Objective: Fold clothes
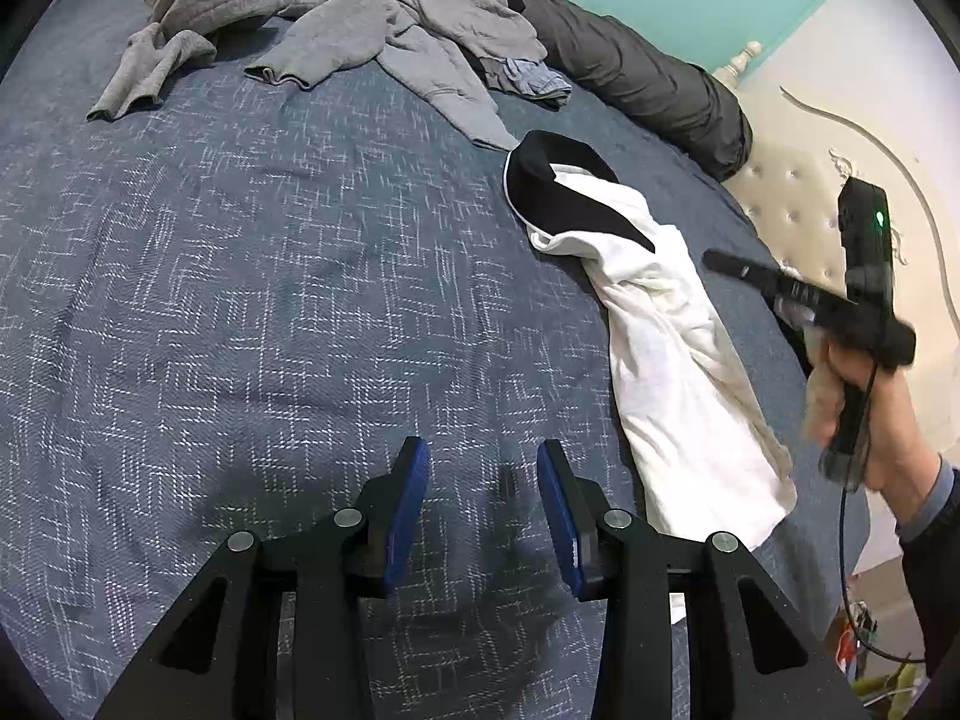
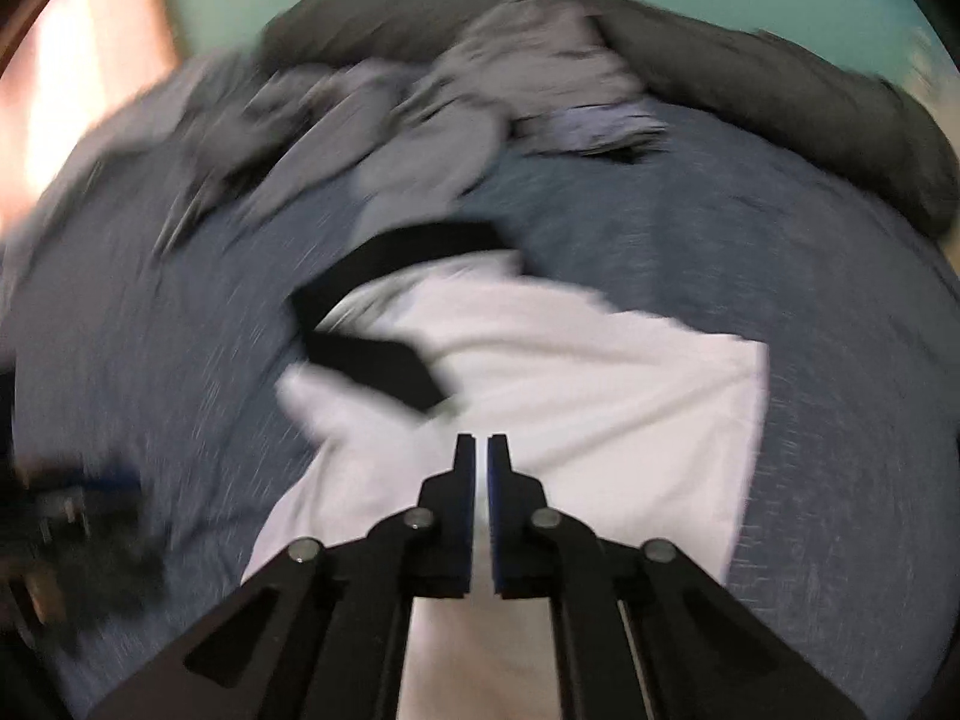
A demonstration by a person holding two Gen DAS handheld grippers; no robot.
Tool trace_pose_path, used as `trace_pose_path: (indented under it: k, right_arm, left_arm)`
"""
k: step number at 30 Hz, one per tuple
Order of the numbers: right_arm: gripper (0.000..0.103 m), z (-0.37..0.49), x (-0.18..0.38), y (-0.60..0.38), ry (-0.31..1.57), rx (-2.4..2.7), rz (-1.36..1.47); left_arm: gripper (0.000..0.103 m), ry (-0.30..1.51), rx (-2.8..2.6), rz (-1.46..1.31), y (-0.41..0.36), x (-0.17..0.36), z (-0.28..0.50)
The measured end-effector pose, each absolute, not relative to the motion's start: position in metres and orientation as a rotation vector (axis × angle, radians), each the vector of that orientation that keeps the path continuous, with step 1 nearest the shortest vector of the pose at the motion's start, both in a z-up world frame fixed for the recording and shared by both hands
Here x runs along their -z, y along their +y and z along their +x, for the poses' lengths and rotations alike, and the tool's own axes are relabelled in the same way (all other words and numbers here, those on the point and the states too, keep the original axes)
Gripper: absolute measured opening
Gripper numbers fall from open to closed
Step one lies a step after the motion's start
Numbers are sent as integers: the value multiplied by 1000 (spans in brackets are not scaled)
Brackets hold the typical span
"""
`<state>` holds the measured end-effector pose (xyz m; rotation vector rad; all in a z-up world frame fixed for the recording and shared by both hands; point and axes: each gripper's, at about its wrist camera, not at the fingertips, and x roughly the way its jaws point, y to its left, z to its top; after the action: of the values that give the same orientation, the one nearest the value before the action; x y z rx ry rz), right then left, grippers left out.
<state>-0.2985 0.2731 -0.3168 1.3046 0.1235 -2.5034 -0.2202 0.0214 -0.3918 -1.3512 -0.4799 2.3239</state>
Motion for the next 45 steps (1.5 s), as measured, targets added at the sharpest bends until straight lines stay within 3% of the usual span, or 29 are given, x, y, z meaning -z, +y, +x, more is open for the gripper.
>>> trace_pose_path:
  k: [4,8,10,12,14,20,24,28,34,41,45]
  right_arm:
    - [2,-312,313,312,-48,2569,1332]
    - [4,-306,310,293,-10,2435,1294]
    - [16,-301,313,270,86,2384,1305]
    - [34,-298,318,255,132,2348,1308]
    - [40,-297,323,242,180,2326,1314]
    - [39,-293,335,209,430,2320,1299]
    - [8,-297,334,205,471,2324,1300]
    - [4,-306,324,215,430,2365,1290]
    - [4,-335,309,286,86,2516,1325]
    - [5,-363,354,383,-440,2584,1605]
    - [8,-353,342,389,-465,2620,1472]
  left_arm:
    - [41,-482,-2321,-1353,21,393,-221]
    - [41,-481,-2322,-1354,21,394,-222]
    - [41,-479,-2319,-1358,21,395,-222]
    - [41,-477,-2318,-1361,22,395,-222]
    - [41,-476,-2318,-1360,22,395,-222]
    - [41,-479,-2314,-1360,21,396,-224]
    - [41,-475,-2310,-1360,22,396,-223]
    - [41,-480,-2309,-1359,20,396,-224]
    - [41,-484,-2304,-1361,19,397,-224]
    - [41,-487,-2300,-1368,19,398,-225]
    - [41,-481,-2298,-1370,20,398,-226]
